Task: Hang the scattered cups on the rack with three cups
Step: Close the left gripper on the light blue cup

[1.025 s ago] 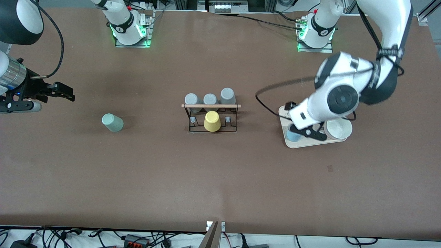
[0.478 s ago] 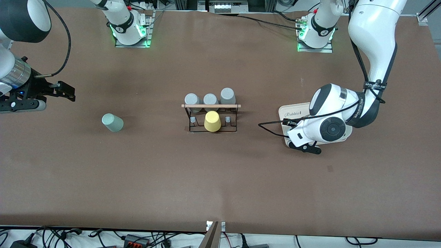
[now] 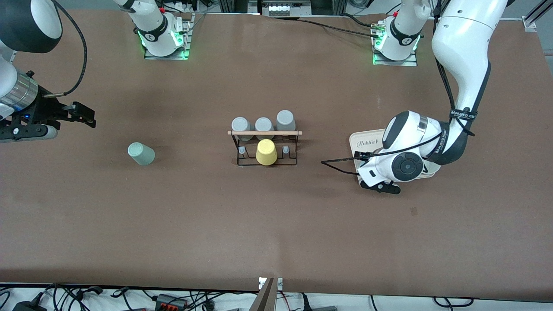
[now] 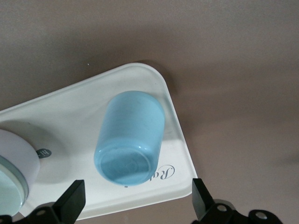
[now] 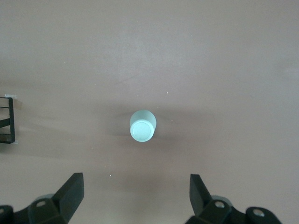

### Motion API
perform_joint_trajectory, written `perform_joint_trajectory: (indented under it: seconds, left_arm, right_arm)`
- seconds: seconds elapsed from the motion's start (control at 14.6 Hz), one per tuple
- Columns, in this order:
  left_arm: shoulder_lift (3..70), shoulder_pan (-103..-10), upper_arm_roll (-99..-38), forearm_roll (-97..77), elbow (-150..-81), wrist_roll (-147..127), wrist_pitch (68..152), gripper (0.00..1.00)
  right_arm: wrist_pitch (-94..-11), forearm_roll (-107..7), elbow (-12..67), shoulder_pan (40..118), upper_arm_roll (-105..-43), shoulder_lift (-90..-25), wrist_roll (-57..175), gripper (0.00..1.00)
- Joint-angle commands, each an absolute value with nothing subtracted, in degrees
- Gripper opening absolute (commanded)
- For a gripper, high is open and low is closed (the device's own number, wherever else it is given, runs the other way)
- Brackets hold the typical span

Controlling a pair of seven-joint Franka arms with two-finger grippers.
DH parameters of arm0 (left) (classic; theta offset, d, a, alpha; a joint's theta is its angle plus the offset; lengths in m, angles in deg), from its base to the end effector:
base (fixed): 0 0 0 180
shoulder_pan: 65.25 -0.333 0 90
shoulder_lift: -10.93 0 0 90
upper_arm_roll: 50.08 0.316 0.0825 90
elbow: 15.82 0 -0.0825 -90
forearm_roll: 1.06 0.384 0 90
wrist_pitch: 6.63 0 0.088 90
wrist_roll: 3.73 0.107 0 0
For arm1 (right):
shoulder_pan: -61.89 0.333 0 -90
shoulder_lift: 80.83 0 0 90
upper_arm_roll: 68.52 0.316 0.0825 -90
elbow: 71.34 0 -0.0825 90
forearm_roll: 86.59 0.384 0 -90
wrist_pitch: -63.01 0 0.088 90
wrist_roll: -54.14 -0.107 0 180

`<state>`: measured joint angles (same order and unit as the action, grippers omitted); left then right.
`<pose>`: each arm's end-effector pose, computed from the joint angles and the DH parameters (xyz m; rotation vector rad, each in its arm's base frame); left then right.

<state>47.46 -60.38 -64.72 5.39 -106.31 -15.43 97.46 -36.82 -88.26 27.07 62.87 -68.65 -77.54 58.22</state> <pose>0.6232 -0.1907 0.2498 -3.0281 0.2512 0.5828 0.5777 0.0060 0.5369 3.1101 0.1424 -0.0521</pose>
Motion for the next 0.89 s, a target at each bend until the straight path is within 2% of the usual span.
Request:
perform_joint_trajectory:
  seconds: [0.0,0.34,0.68,0.82]
  left_arm:
    - [48.28,-60.33,-64.93,6.93,-105.56,-16.56,98.39,1.00]
    - [50.48,-60.76,-64.76,6.93,-105.65,-16.47,102.26,1.00]
    - [50.40,-61.12,-64.93,10.71,-106.00,-16.47,102.27,1.00]
    - [50.48,-61.20,-64.93,10.63,-106.17,-16.56,102.27,0.97]
  right_arm:
    - [-36.30,-87.64,26.74,62.94,-68.70,-78.54,58.18,1.00]
    - [-37.09,-87.12,26.30,62.77,-68.79,-78.28,57.91,1.00]
    - [-36.39,-87.20,26.39,62.77,-68.79,-78.19,57.48,1.00]
    - [-36.39,-87.12,26.39,62.77,-68.79,-78.11,57.39,1.00]
